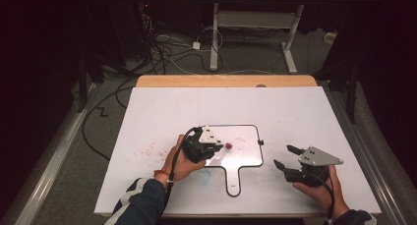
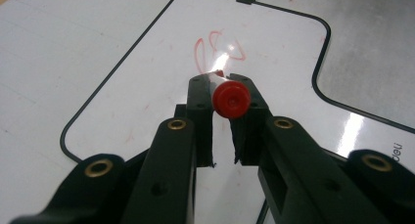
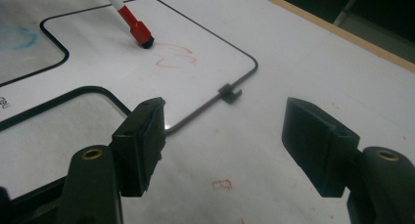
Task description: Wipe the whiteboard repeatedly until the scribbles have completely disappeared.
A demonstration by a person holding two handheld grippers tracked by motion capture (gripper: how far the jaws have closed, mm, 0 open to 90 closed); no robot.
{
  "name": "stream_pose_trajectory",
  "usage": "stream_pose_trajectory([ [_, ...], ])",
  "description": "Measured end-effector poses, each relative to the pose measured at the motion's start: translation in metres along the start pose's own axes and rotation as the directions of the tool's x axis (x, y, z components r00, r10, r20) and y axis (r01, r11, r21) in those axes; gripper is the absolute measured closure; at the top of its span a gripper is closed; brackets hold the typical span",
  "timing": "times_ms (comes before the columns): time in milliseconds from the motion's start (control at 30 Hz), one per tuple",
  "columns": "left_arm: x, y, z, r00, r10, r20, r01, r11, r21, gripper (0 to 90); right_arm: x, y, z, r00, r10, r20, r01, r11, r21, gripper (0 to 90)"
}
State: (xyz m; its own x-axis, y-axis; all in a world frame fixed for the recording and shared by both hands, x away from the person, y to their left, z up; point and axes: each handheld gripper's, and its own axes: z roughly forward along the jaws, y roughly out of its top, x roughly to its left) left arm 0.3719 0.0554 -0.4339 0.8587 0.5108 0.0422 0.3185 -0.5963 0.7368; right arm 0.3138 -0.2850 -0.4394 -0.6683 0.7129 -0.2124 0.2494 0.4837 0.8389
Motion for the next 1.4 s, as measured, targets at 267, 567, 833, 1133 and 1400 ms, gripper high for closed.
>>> stream_pose_trajectory([
  [267,0.003,0.008,-0.003,0.9998,0.021,-0.001,-0.021,0.9996,0.021,78.6,0.009,0.028,0.022,0.9985,-0.014,-0.052,0.012,1.000,-0.027,37.1],
  [567,-0.002,0.024,-0.001,0.9981,0.061,0.000,-0.061,0.9957,0.069,78.6,0.032,0.062,0.075,0.9826,-0.077,-0.169,0.083,0.996,0.029,46.2],
  [833,-0.006,0.029,-0.001,0.9982,0.057,0.019,-0.058,0.9962,0.065,78.5,0.047,0.074,0.100,0.9697,-0.156,-0.187,0.166,0.986,0.035,52.5],
  [1133,-0.010,0.032,-0.004,0.9986,0.008,0.052,-0.008,1.0000,-0.006,78.4,0.055,0.074,0.113,0.9694,-0.170,-0.178,0.177,0.984,0.024,72.3],
  [1400,-0.011,0.029,-0.014,0.9993,-0.006,-0.038,0.003,0.9964,-0.085,55.5,0.054,0.071,0.114,0.9775,-0.122,-0.172,0.127,0.992,0.016,81.5],
])
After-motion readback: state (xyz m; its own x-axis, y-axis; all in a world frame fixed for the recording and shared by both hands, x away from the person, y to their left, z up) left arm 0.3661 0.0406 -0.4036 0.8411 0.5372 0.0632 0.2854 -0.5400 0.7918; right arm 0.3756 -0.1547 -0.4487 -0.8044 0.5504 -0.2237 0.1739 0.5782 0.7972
